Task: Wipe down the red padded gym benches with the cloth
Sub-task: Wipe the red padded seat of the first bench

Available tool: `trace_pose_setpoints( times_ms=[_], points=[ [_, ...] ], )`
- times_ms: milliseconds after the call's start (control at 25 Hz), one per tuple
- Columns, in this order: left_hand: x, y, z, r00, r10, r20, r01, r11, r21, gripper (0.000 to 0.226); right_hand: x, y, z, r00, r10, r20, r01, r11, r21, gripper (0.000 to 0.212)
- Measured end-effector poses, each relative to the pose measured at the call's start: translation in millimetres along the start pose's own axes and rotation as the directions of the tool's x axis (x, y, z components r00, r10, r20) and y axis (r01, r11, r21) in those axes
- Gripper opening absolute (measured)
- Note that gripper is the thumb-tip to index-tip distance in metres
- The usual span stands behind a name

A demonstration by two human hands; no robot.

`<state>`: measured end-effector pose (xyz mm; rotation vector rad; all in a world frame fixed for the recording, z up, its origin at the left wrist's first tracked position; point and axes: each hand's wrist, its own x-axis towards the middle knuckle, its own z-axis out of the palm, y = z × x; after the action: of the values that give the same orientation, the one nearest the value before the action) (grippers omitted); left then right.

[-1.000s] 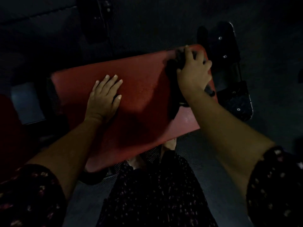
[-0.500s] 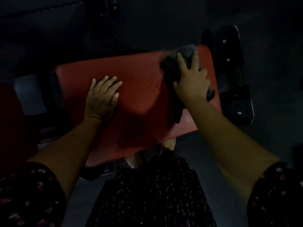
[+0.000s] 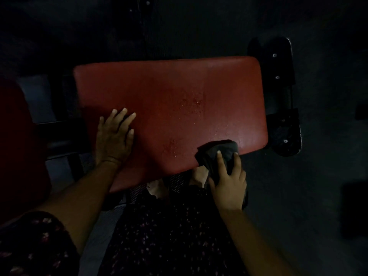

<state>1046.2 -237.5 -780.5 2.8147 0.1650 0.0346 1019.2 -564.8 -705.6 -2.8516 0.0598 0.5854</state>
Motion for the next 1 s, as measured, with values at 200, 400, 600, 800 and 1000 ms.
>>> trace_pose_setpoints(
  times_ms=[200, 400, 600, 800, 1000],
  points=[
    [1.0, -4.2, 3.1, 0.998, 0.030, -0.046, -0.030, 1.000, 0.010, 0.043, 79.3, -36.0, -21.2, 0.984, -0.174, -0.050, 0.170, 0.982, -0.079, 0.080],
    [0.0, -5.8, 5.1, 0.997, 0.034, -0.067, -0.033, 0.999, 0.006, 0.043, 194.2, -97.2, -49.9, 0.986, -0.117, -0.121, 0.098, 0.984, -0.147, 0.066],
    [-0.4, -6.3, 6.0, 0.994, 0.046, -0.097, -0.047, 0.999, -0.004, 0.043, 241.5, -138.2, -62.0, 0.984, -0.156, -0.080, 0.141, 0.975, -0.171, 0.063],
    [-0.9, -5.9, 5.1, 0.994, 0.041, -0.099, -0.041, 0.999, -0.003, 0.043, 185.2, -113.0, -49.1, 0.972, -0.233, -0.043, 0.222, 0.960, -0.173, 0.070],
    [-0.8, -6.6, 4.7, 0.995, 0.043, -0.094, -0.042, 0.999, 0.013, 0.043, 85.2, -70.4, -16.8, 0.960, -0.280, 0.007, 0.278, 0.949, -0.146, 0.078]
  ],
)
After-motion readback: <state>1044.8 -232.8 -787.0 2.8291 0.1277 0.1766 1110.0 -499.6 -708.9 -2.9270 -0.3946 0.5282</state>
